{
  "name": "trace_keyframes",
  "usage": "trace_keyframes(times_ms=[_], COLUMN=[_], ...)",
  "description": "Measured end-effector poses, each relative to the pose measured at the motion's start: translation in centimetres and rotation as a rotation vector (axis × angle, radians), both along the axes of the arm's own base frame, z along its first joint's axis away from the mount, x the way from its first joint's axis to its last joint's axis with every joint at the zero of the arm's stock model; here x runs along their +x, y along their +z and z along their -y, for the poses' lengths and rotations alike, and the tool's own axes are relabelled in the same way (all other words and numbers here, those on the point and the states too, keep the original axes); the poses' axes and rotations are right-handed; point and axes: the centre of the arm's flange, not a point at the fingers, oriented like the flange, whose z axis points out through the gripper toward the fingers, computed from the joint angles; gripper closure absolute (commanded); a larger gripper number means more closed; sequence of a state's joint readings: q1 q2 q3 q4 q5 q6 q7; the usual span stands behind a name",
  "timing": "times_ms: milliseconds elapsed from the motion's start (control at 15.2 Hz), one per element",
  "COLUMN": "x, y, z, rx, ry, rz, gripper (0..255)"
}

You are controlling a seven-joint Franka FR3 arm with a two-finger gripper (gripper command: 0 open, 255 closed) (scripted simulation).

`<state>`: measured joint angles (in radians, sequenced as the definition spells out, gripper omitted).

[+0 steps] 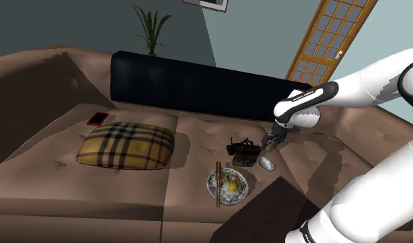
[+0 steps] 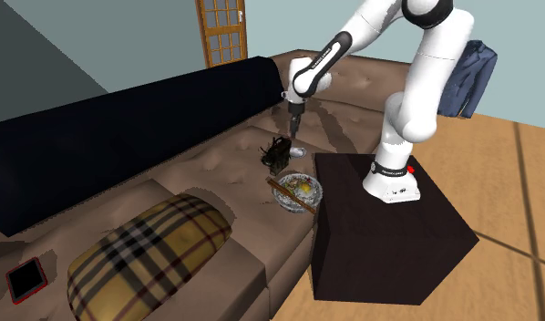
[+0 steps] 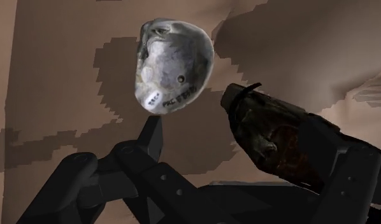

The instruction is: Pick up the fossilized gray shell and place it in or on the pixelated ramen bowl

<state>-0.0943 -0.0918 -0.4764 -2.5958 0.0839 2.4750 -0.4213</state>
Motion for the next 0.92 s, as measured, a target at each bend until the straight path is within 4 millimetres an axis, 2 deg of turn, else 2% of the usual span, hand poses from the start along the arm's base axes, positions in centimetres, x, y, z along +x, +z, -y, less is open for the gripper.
trace_keyframes(times_ms=[264, 396, 594, 792, 924], x=[0.3, 1.1, 1.7, 1.3, 1.3], y=[-4.2, -5.8, -6.4, -9.1, -10.1], z=[3.5, 4.6, 5.3, 4.6, 4.4], rx=[-0.005, -0.006, -0.018, -0.008, -0.007], ry=[-0.010, -0.013, -0.022, -0.015, -0.015], rz=[-0.003, -0.004, 0.022, 0.000, -0.003], gripper=[0, 0, 0, 0, 0])
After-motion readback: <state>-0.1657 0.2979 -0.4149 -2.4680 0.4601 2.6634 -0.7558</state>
